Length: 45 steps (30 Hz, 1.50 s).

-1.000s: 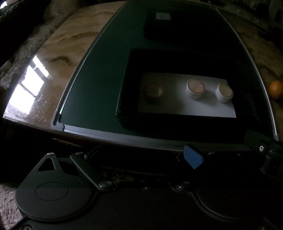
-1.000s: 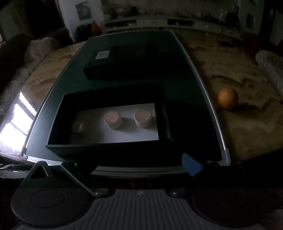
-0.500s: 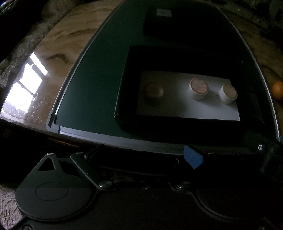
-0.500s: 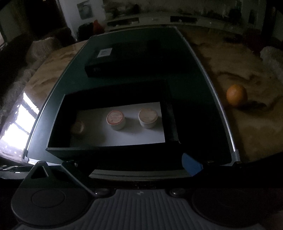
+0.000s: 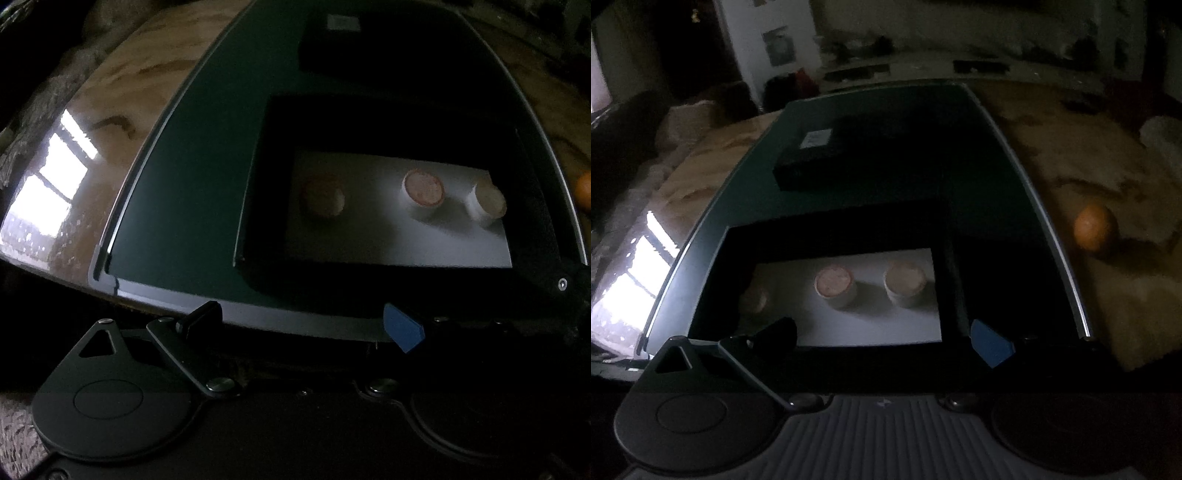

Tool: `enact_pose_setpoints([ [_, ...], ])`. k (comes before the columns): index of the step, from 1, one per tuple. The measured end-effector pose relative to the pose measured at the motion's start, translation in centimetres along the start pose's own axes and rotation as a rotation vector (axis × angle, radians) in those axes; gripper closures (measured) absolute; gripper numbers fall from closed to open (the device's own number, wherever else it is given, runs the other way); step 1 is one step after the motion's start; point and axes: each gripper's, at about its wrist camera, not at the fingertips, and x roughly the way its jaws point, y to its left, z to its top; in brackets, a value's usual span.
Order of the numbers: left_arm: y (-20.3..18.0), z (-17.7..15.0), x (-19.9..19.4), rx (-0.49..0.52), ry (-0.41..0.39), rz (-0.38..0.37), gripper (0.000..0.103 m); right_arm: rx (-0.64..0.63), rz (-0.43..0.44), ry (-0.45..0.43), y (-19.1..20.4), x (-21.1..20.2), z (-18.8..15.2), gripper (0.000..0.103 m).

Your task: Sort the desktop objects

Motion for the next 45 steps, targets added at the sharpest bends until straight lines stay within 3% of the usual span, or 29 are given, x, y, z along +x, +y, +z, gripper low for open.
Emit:
enact_pose_setpoints([
  [5, 0.2, 1.4, 0.0, -0.015, -0.027, -0.001, 0.008, -0.024, 0.064, -0.051, -0.5, 0.3, 0.8, 0.0],
  [9, 0.1, 3.2, -0.4, -0.032, -0.072, -0.004, 0.009, -0.057, 0.055, -0.003, -0.9, 1.2, 3.0, 0.0],
  [14, -0.7, 7.1, -0.9, -0.002, -0.128, 0.0, 0.009, -0.036, 0.071, -0.028, -1.9, 1.6, 6.7, 0.0],
  [17, -0.5, 10.3, -1.0, -0.005, -0.161, -0.03, 0.009, -0.06, 0.039, -0.089, -2.4, 2.1, 9.0, 0.0],
  [19, -0.3, 12.6, -0.4, -0.023, -0.166, -0.062, 0.009, -0.076, 0.014, -0.078, -2.7, 3.3, 10.9, 0.0],
  [23, -0.2, 17.0, 1.6, -0.036, -0.162, -0.08, 0.009, -0.036, 0.019, -0.021, -4.4, 7.0, 14.8, 0.0],
  [27, -0.1, 21.1, 4.3, -0.044, -0.14, -0.065, 0.009, -0.045, -0.014, -0.027, -5.8, 10.1, 17.8, 0.0],
  [29, 0.1, 22.7, 5.5, -0.056, -0.13, -0.048, 0.009, -0.027, 0.011, -0.01, -6.7, 11.9, 19.0, 0.0],
  [32, 0.6, 24.9, 7.6, -0.089, -0.114, -0.088, 0.009, 0.013, 0.053, 0.021, -7.7, 14.4, 20.2, 0.0],
  [39, 1.7, 28.4, 11.8, -0.119, -0.093, -0.129, 0.01, 0.013, 0.056, 0.066, -8.5, 20.1, 22.2, 0.0],
  [45, 2.3, 30.7, 14.1, -0.12, -0.109, -0.162, 0.015, 0.065, 0.064, 0.048, -8.9, 22.6, 23.7, 0.0],
])
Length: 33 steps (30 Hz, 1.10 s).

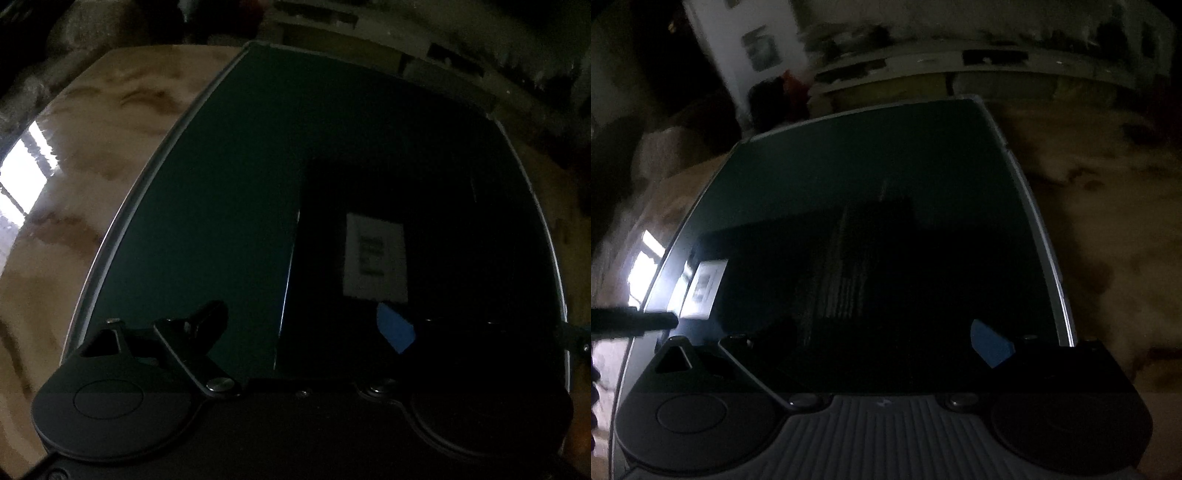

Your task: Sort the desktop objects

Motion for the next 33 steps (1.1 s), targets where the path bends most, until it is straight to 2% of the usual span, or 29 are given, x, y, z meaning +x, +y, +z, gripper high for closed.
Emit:
enact_pose_setpoints([
  [7, 0.1, 1.3, 2.5, -0.015, 0.003, -0.058, 0.018, 0.026, -0.005, 0.001, -0.9, 2.4, 1.0, 0.002],
  [10, 0.0, 1.4, 3.1, -0.006, 0.005, -0.072, 0.019, 0.017, 0.006, 0.006, -0.7, 3.2, 1.0, 0.011],
  [12, 0.0, 1.5, 3.0, -0.006, 0.005, -0.078, 0.02, 0.015, 0.01, 0.014, -0.7, 3.6, 0.9, 0.021],
  [16, 0.0, 1.3, 3.0, 0.018, 0.007, -0.114, 0.027, 0.03, 0.046, 0.027, -0.7, 4.0, 0.4, 0.023],
  [17, -0.1, 1.2, 3.0, 0.024, 0.008, -0.122, 0.028, 0.037, 0.062, 0.031, -0.7, 4.0, 0.3, 0.027],
  [25, -0.2, 1.3, 2.8, 0.03, 0.013, -0.122, 0.031, 0.038, 0.071, 0.021, -0.4, 3.9, -0.2, 0.026],
  [33, -0.6, 1.3, 2.3, 0.04, 0.022, -0.12, 0.031, 0.036, 0.064, 0.028, -0.4, 3.6, 0.7, 0.028],
])
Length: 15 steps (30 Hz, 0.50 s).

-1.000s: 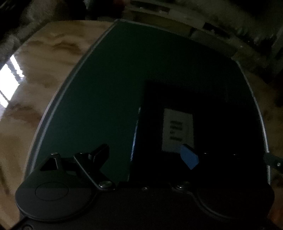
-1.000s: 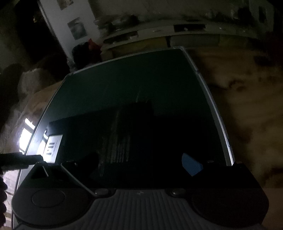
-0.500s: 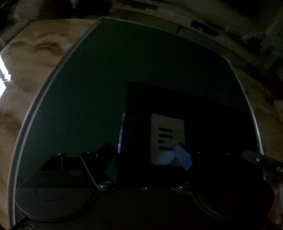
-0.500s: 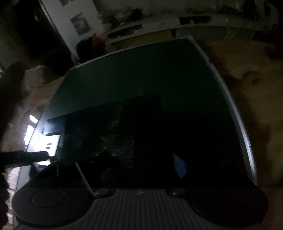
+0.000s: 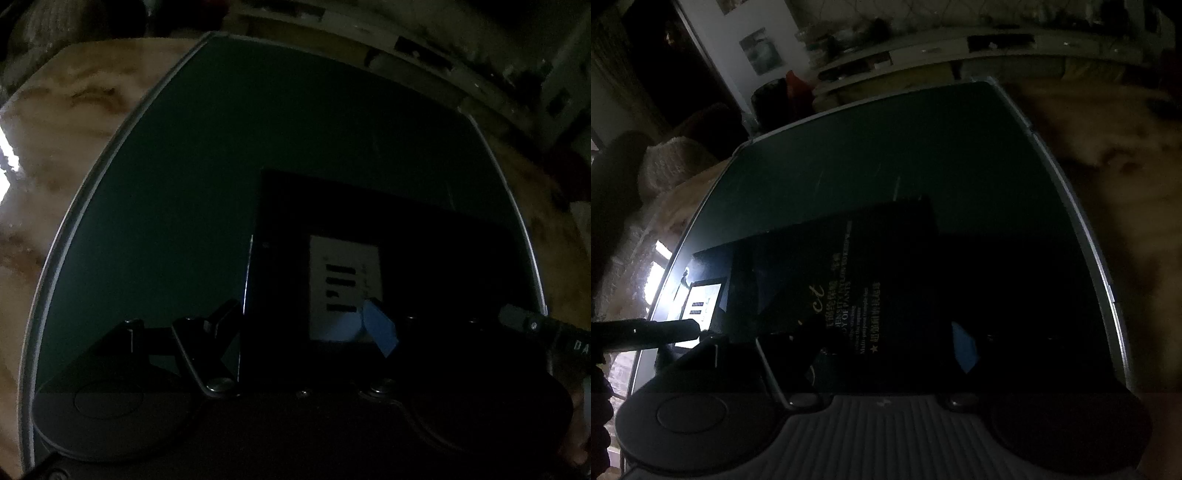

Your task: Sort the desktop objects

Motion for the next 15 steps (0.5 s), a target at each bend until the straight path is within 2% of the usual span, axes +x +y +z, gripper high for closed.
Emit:
enact_pose_setpoints([
  [15, -0.4, -1.6, -3.1, 0.014, -0.018, 0.012, 0.031, -0.034, -0.002, -0.025, 1.5, -2.5, -0.6, 0.028],
])
